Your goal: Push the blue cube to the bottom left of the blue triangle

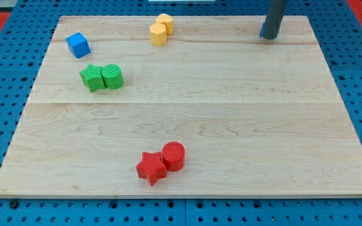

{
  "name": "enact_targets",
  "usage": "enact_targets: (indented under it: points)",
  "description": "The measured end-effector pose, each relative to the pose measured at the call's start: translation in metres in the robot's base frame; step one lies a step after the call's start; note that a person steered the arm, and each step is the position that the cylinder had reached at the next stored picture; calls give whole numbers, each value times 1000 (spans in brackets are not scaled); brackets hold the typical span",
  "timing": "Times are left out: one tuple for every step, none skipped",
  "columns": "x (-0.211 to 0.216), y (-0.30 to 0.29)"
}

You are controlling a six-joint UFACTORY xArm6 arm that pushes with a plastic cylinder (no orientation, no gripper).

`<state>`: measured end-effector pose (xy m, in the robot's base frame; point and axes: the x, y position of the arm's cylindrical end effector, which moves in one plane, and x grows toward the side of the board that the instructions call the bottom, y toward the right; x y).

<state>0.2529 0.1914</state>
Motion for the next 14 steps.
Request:
enact_targets:
  points:
    - [-6,-4]
    - [25,-89]
    - [34,-223]
    - [60,-325]
    - [75,-384]
    - [67,-464]
    - [16,-462]
    - [12,-383]
    - [21,-348]
    - [21,-426]
    - [60,-411]
    - [66,-317]
    - [65,-218]
    - [65,-237]
